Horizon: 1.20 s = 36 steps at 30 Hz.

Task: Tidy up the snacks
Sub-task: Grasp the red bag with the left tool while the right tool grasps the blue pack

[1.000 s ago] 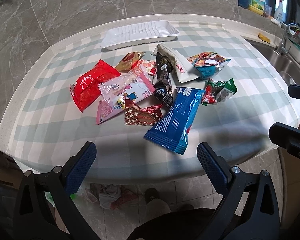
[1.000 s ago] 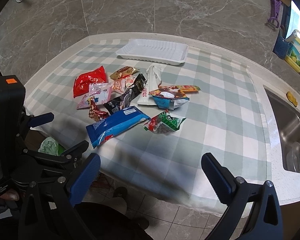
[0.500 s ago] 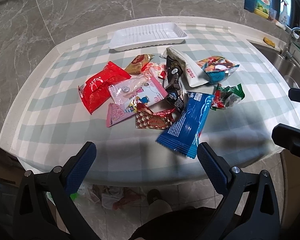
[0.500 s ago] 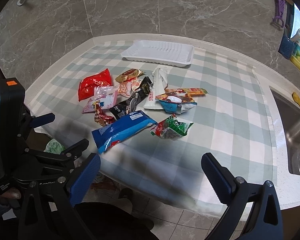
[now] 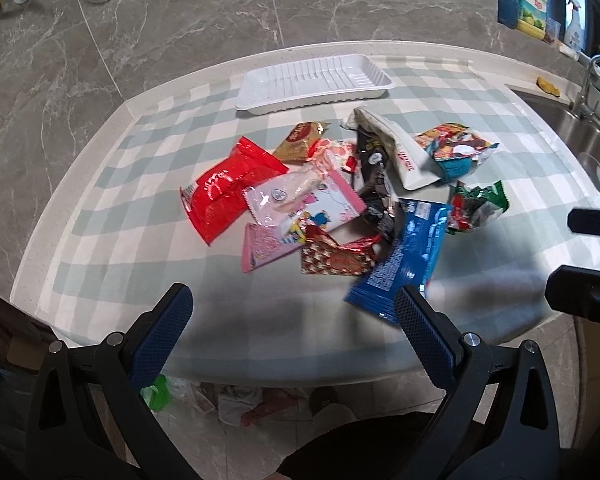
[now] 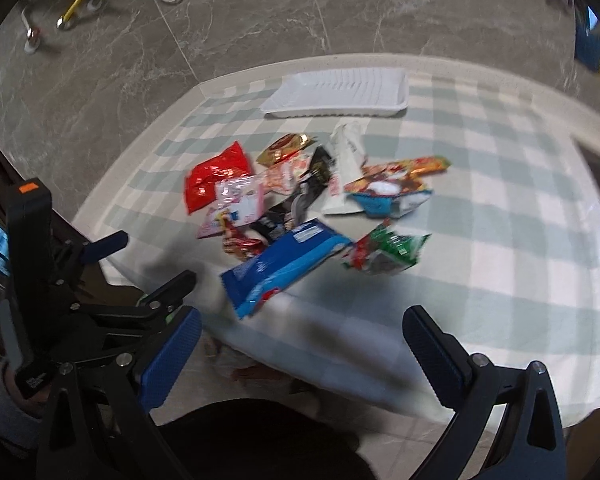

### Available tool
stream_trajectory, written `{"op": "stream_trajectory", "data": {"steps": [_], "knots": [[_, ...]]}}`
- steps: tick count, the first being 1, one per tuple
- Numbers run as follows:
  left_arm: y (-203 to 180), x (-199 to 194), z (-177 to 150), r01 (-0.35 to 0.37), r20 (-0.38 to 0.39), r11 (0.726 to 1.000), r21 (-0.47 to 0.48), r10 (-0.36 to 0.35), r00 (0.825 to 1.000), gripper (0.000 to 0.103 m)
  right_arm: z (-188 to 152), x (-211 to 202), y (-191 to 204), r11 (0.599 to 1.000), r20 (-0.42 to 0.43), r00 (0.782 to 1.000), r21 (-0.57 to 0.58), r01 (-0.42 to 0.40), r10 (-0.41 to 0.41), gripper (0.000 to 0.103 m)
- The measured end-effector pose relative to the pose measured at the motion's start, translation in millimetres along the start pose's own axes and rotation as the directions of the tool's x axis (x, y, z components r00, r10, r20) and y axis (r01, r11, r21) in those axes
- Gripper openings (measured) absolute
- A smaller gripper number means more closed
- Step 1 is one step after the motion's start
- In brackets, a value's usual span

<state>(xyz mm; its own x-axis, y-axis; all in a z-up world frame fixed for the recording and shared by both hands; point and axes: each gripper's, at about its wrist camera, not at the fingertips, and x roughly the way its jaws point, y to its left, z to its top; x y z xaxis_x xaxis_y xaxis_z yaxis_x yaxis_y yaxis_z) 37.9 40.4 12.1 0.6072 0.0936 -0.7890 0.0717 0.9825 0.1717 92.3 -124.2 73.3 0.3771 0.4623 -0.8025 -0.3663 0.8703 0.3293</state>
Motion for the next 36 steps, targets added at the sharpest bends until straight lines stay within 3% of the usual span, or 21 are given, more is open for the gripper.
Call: {"op": "stream_trajectory", "data": {"steps": [11,18,23,25,32,36], "knots": [[46,45,32,-0.011,-0.018,0.999,0.049,0.012,1.000,0.102,13,53,3,0.977,-0.076,0.986,0.164,-0.135,0.149,0.089],[76,92,65,0.001,-0.028,0.990,0.144,0.003,1.000,0.101,25,91,0,0.946,-0.108,0.978,0.293,-0.140,0.178,0.084],[91,132,85,0.050,-0.074,0.976,0.210,-0.035,0.997,0.072,26,109,-6,0.915,-0.126,0.973,0.381,-0.131,0.192,0.081],[96,148,93,0.070,-0.096,0.970,0.234,-0.048,0.994,0.067,26,115,-8,0.904,-0.128,0.973,0.410,-0.123,0.191,0.080],[93,178,108,0.125,-0.101,0.935,0.331,-0.097,0.990,0.065,24,121,-20,0.859,-0.104,0.973,0.496,-0.130,0.207,0.075],[95,183,116,0.181,-0.119,0.927,0.327,-0.150,0.982,0.059,19,120,-29,0.836,-0.087,0.975,0.533,-0.129,0.206,0.069]]}}
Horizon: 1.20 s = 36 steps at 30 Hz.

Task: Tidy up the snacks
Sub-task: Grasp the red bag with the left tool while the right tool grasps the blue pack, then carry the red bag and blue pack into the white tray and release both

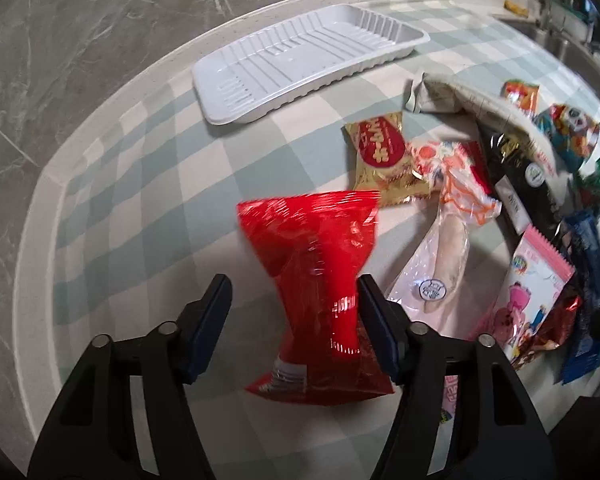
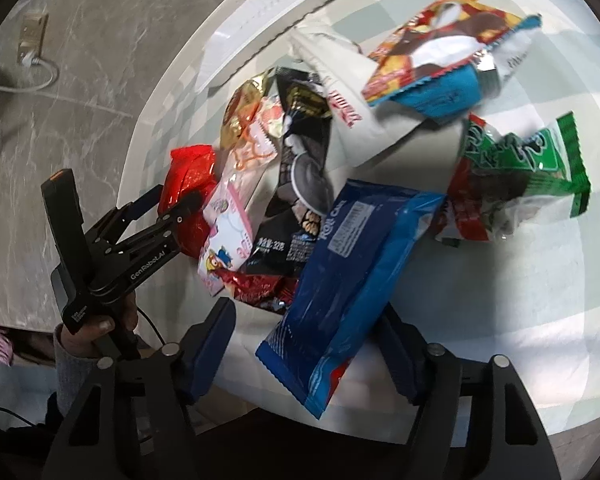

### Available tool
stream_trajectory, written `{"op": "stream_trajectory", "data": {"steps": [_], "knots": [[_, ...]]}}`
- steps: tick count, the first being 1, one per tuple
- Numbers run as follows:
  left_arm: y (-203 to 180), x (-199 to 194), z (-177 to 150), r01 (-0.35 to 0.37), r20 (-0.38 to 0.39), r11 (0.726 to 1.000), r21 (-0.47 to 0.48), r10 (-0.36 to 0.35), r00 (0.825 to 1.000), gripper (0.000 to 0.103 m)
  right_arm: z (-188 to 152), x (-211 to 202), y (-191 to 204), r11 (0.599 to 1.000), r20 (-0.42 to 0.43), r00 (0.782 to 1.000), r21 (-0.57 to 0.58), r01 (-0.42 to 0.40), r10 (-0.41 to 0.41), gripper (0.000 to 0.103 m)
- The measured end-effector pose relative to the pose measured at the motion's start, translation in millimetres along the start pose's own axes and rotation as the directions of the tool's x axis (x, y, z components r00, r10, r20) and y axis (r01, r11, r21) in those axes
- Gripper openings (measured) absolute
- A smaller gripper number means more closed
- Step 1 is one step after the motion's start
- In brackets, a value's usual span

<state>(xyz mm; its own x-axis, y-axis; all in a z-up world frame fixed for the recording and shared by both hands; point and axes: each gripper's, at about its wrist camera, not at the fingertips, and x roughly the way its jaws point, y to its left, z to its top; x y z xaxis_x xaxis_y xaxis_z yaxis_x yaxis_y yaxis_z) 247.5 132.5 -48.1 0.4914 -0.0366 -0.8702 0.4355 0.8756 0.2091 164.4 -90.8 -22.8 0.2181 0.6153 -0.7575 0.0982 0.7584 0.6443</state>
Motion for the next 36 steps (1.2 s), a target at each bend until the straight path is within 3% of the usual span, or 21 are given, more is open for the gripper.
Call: {"op": "stream_trajectory", "data": {"steps": [3,5,8,10,18,30,36], "knots": [[7,5,2,0.070,-0.013,0.997,-0.021,-0.071,0.997,0.053,-2,-4,-9,1.000,0.009,1.000,0.019,0.005,-0.005,0.059],[11,6,1,0.120,-0.014,0.992,-0.036,-0.121,0.993,0.040,-3,-6,-15,1.000,0.016,1.000,0.023,0.015,-0.015,0.048],[21,12,-1,0.215,-0.009,0.973,-0.087,-0.216,0.976,0.035,-9,-11,-25,1.000,0.040,0.999,0.020,0.010,-0.011,0.038],[25,14,-1,0.260,-0.009,0.960,-0.107,-0.262,0.965,0.031,-12,-13,-30,1.000,0.046,0.999,0.023,0.004,-0.005,0.038],[36,20,-3,0.323,-0.011,0.934,-0.152,-0.328,0.945,0.028,-12,-7,-22,1.000,0.053,0.999,0.028,0.000,-0.002,0.032],[60,5,-11,0.379,0.022,0.902,-0.205,-0.383,0.924,0.025,-12,-28,-30,0.991,0.070,0.992,0.077,-0.109,0.104,0.032],[75,-9,-9,0.425,0.059,0.874,-0.236,-0.424,0.904,0.025,1,-47,-22,0.983,0.097,0.982,0.071,-0.169,0.162,0.032]]}}
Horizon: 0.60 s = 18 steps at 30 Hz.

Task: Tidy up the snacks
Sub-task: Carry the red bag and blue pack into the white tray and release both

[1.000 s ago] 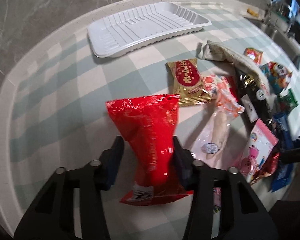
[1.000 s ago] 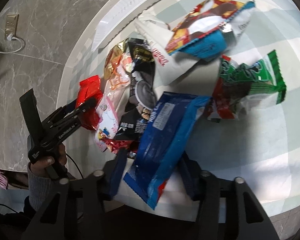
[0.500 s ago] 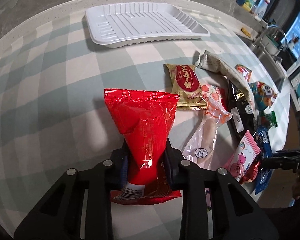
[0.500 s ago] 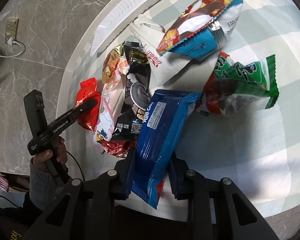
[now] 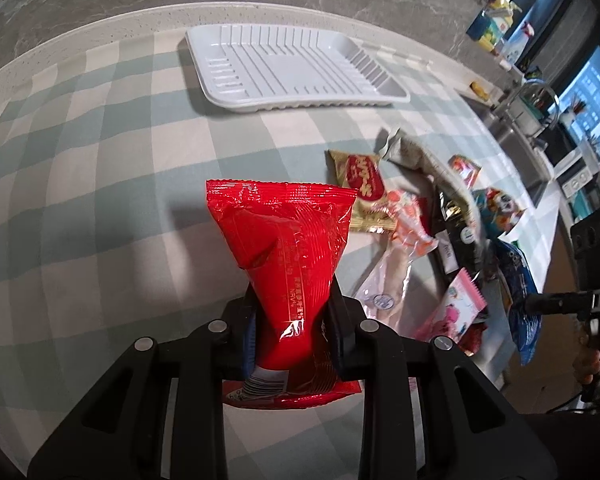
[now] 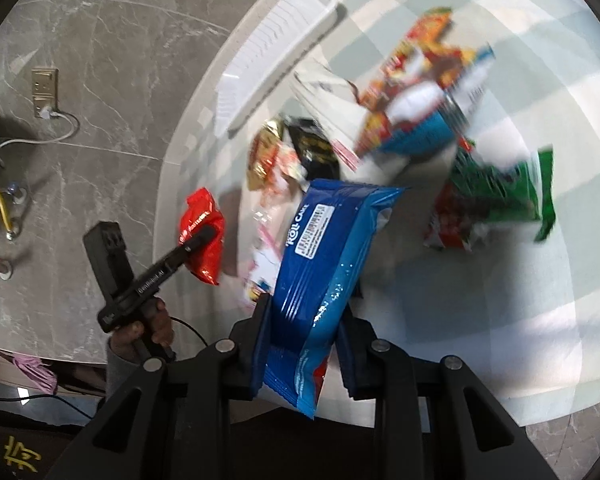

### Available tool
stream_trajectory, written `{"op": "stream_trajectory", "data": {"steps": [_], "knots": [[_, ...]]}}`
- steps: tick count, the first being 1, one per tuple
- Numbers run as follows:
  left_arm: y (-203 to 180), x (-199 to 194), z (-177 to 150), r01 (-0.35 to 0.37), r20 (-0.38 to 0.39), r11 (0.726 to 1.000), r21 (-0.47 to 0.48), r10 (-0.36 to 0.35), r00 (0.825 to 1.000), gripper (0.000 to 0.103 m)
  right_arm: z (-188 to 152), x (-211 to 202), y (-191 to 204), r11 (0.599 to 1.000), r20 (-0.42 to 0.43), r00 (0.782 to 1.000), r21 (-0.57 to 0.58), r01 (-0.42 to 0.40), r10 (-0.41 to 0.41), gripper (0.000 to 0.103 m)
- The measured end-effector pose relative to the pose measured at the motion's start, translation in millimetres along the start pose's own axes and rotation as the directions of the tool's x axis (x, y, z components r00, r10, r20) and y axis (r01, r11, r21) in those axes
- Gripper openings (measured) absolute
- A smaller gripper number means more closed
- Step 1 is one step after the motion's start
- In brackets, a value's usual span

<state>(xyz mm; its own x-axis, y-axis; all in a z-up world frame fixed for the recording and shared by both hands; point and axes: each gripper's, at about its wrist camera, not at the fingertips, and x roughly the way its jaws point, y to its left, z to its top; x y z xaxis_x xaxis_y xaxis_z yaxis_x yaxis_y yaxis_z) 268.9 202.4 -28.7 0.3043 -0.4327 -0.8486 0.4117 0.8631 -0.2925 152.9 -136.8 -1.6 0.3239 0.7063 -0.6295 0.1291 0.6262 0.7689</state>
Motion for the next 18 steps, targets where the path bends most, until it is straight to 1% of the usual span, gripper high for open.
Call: {"op": "stream_trajectory", "data": {"steps": [4,8,13,18], "knots": [[3,-12,13,0.030,0.022,0.999,-0.013,-0.030,0.999,0.025,15,-10,14,0.999,0.015,0.999,-0.027,-0.036,0.037,0.032],[3,-30,34,0.060,0.064,0.998,-0.006,-0.059,0.996,0.025,35,-19,32,0.996,0.028,0.998,-0.068,-0.060,0.062,0.032],[3,-52,68,0.084,0.109,0.996,0.009,-0.084,0.990,0.025,70,-26,61,0.988,0.045,0.995,-0.130,-0.082,0.089,0.032],[11,-74,108,0.110,0.149,0.994,0.006,-0.109,0.983,0.025,112,-29,93,0.976,0.059,0.994,-0.203,-0.075,0.089,0.032]]}}
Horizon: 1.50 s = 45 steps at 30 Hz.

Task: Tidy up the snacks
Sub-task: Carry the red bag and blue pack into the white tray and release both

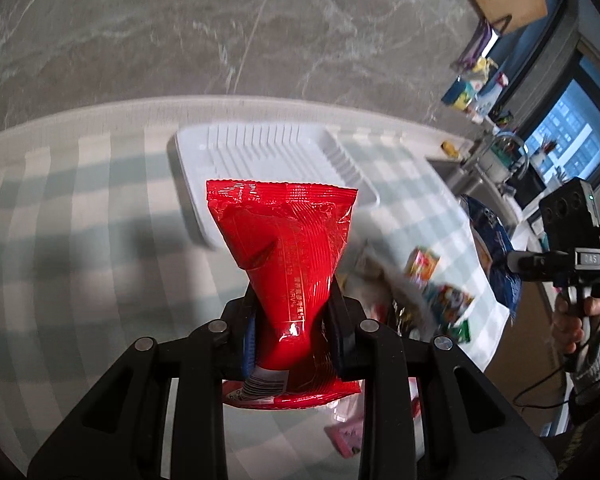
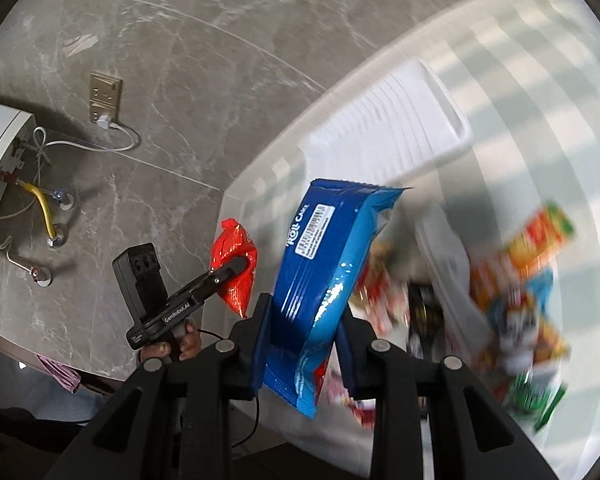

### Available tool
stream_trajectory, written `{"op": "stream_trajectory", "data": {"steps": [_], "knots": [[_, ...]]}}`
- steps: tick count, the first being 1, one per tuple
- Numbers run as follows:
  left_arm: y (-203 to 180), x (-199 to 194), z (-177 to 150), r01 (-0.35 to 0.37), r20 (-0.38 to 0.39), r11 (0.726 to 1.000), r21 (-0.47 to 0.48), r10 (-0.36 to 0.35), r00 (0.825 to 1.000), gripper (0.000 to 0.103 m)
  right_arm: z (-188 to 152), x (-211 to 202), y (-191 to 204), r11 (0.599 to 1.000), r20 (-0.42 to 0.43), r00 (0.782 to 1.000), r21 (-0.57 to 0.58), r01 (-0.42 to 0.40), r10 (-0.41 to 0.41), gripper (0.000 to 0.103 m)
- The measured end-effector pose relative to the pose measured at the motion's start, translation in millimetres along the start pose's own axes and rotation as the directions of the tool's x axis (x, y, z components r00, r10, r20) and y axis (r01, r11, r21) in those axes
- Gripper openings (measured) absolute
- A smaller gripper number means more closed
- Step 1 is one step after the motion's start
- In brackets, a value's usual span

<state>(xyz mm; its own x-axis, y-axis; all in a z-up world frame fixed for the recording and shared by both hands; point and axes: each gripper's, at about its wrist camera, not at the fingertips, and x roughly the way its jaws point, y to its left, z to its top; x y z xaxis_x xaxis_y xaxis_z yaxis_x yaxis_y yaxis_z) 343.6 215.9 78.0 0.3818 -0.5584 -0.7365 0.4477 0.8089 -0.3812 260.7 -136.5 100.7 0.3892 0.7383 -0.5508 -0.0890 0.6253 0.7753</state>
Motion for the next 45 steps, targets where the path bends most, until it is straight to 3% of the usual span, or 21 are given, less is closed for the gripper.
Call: {"op": "stream_trajectory", "data": {"steps": [10,21,34,40,45], "knots": [[15,6,77,0.024,0.044,0.999,-0.023,-0.023,0.999,0.025,94,16,21,0.995,0.008,0.999,-0.085,0.052,-0.051,0.032],[48,95,113,-0.007,-0.045,0.997,-0.074,0.004,0.999,0.025,166,83,-22,0.993,-0.079,0.991,-0.072,0.099,-0.104,0.032],[64,192,123,-0.106,-0.143,0.992,-0.063,0.096,0.985,0.026,192,145,-86,0.969,-0.163,0.955,-0.074,0.237,-0.246,0.032],[66,214,121,-0.150,-0.161,0.987,-0.061,0.139,0.977,0.027,193,152,-94,0.947,-0.159,0.935,-0.107,0.303,-0.318,0.034],[67,221,120,-0.166,-0.156,0.984,-0.060,0.155,0.975,0.027,188,147,-87,0.943,-0.139,0.935,-0.113,0.313,-0.327,0.040]]}}
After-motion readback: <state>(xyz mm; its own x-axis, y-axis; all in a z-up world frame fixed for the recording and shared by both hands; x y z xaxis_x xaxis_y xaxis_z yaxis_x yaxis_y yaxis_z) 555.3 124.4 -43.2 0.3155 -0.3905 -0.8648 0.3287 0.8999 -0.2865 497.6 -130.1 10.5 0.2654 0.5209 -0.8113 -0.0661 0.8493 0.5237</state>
